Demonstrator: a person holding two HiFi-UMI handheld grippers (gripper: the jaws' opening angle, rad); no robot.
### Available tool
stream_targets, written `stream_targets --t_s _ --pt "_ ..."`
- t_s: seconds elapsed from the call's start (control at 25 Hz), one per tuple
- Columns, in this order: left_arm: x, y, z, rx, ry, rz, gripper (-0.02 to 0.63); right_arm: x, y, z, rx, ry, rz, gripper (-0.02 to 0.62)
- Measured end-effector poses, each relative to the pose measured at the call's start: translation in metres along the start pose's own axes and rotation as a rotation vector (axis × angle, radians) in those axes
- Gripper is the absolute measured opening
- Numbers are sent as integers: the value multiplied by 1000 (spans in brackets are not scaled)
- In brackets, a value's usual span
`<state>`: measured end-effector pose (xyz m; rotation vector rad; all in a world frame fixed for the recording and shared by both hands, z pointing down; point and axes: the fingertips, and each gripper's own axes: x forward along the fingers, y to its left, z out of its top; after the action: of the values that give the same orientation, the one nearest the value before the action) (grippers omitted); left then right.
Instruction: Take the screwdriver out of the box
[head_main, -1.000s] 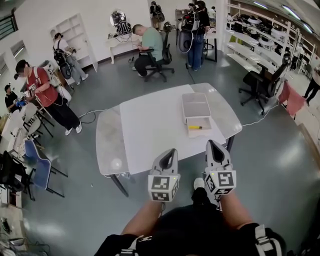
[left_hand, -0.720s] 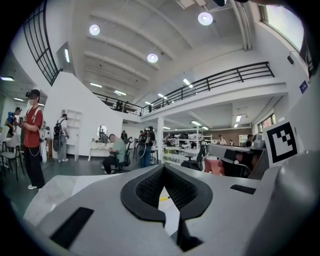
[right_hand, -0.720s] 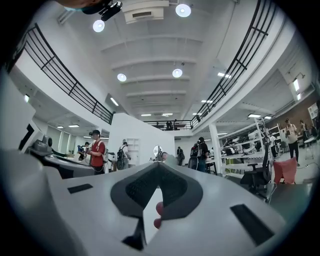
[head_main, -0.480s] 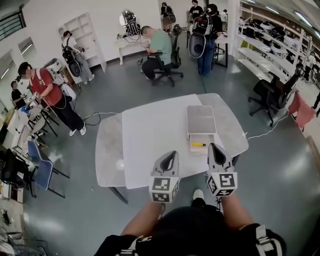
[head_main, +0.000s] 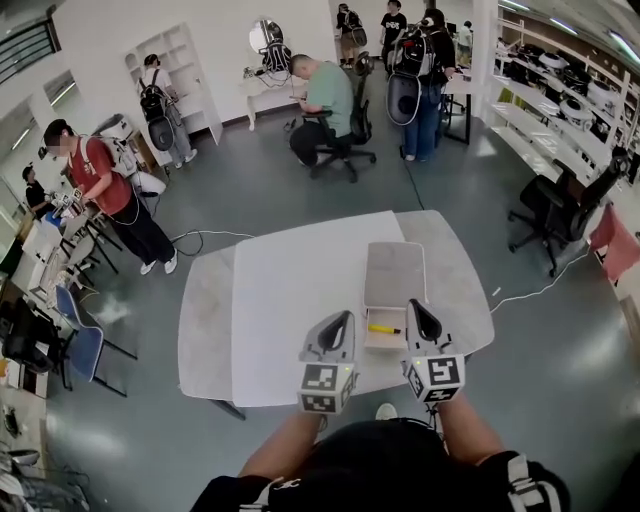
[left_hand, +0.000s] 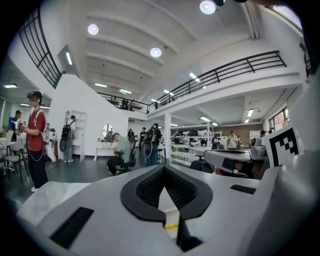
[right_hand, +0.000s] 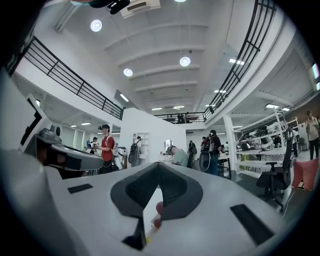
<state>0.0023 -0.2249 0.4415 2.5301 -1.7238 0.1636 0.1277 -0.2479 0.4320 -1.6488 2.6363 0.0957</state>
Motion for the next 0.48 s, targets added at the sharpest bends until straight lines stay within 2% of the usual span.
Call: stream_targets --t_s 0.24,0.48 --pt "47 -4 7 8 12 14 12 36 -25 -15 15 41 63 12" --pt "72 7 2 -46 31 1 12 58 -35 -33 54 88 78 12"
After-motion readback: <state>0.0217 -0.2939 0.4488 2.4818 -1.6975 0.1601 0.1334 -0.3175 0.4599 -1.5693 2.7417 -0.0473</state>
